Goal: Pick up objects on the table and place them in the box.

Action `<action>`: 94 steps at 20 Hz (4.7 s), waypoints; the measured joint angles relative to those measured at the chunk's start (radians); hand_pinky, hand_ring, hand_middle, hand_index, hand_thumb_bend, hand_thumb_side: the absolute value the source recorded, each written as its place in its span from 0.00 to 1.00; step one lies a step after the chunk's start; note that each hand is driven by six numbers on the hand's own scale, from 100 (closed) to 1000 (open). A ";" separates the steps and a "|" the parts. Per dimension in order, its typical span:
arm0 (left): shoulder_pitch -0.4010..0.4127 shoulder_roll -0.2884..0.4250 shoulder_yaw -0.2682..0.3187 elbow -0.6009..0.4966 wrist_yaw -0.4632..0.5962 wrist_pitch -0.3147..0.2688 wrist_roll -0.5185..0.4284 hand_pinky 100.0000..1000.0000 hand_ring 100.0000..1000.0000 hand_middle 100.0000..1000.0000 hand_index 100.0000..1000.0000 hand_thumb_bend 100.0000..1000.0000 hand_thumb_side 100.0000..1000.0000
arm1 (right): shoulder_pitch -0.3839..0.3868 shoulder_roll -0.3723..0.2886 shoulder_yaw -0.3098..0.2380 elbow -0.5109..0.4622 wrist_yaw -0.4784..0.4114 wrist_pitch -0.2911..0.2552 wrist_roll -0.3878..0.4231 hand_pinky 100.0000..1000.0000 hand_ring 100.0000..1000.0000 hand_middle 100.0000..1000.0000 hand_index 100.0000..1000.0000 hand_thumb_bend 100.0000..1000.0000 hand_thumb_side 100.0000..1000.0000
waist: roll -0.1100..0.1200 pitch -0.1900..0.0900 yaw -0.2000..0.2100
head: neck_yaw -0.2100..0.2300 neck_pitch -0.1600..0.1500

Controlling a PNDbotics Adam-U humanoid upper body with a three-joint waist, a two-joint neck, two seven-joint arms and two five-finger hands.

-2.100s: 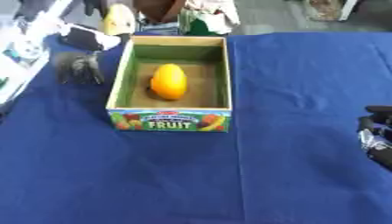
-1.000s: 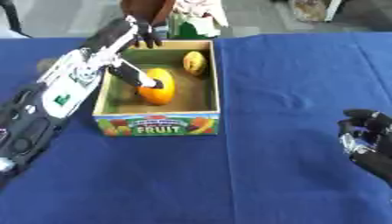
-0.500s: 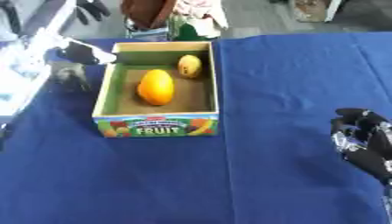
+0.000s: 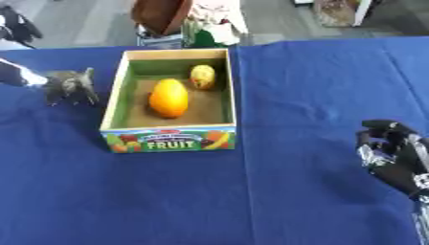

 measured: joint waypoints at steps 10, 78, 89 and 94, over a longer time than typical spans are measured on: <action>-0.038 -0.031 -0.021 0.147 -0.070 -0.030 0.007 0.60 0.50 0.48 0.62 0.80 0.09 | 0.002 0.000 0.000 0.000 0.000 0.000 0.000 0.51 0.66 0.47 0.69 0.00 0.05 | -0.004 0.001 -0.009 | 0.003 0.000; -0.291 -0.367 -0.248 0.089 -0.116 -0.083 -0.002 0.53 0.48 0.50 0.65 0.74 0.15 | -0.002 0.011 0.019 0.006 -0.001 0.001 0.021 0.51 0.66 0.47 0.69 0.00 0.06 | -0.003 0.007 -0.056 | 0.017 -0.006; -0.205 -0.278 -0.178 -0.119 0.036 -0.051 0.004 0.52 0.48 0.50 0.66 0.81 0.15 | -0.001 0.010 0.017 0.006 -0.001 -0.001 0.018 0.51 0.66 0.47 0.69 0.00 0.06 | -0.005 0.007 -0.033 | -0.001 -0.007; -0.184 -0.243 -0.153 -0.196 0.101 -0.009 0.021 0.47 0.44 0.47 0.64 0.77 0.12 | -0.001 0.010 0.016 0.006 -0.001 -0.002 0.017 0.51 0.66 0.47 0.69 0.00 0.06 | -0.005 0.007 -0.032 | -0.004 -0.007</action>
